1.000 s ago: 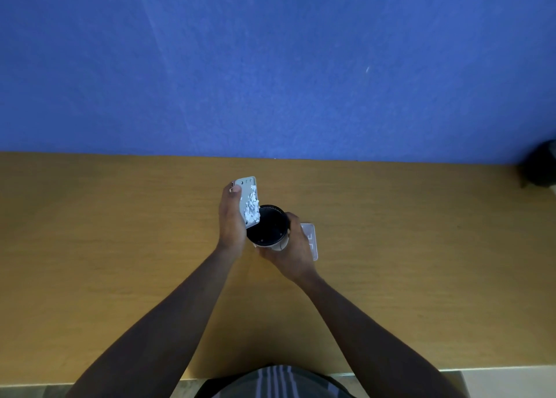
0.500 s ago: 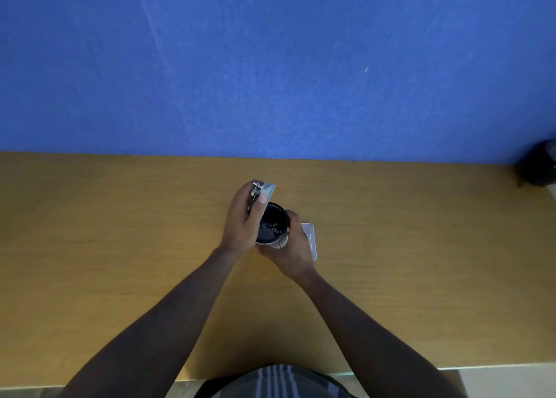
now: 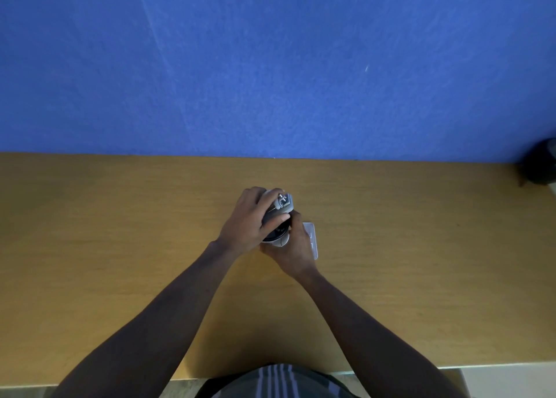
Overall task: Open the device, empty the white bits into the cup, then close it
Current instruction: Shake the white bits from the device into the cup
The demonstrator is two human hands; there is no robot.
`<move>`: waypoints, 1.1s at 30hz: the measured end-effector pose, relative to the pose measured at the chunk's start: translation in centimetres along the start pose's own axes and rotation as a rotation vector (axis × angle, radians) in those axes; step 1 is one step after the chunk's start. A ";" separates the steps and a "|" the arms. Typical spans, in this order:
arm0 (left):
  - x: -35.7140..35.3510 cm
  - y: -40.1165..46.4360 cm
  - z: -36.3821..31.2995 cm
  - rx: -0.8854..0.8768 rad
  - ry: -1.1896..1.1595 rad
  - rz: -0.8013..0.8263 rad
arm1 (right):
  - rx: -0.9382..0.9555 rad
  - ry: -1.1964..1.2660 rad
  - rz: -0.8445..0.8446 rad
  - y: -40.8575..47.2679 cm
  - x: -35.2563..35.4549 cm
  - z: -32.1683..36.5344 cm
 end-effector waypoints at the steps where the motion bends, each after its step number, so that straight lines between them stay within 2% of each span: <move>1: -0.1 0.0 -0.1 -0.011 0.001 0.012 | -0.005 -0.004 0.001 0.0 0.0 -0.1; 6: -0.2 0.2 -0.6 -0.037 -0.022 0.009 | -0.014 -0.029 0.000 0.0 0.1 -0.4; 11: -0.9 0.3 -0.6 -0.055 0.001 0.107 | -0.005 -0.052 -0.006 0.2 0.3 -0.4; 21: -1.2 0.9 -0.7 -0.052 -0.057 0.123 | 0.016 -0.035 -0.023 0.7 0.6 -0.6; 24: -0.9 0.9 -0.5 0.048 -0.196 0.001 | 0.036 -0.013 -0.052 0.3 1.0 -0.6; 27: -0.4 1.2 -0.2 0.241 -0.380 -0.129 | 0.043 -0.004 -0.074 -0.1 1.2 -1.0; 33: 0.5 1.8 0.3 0.472 -0.785 -0.285 | -0.003 0.022 -0.100 0.2 2.1 -2.7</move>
Point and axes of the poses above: each hand's wrist, its own y-axis towards the middle knuckle, its own x-axis out of the back of the hand, z = x × y, the point moved 4 cm from there along y, towards the middle knuckle, and after that the axes turned 7 degrees about -x, right-handed, at the moved point
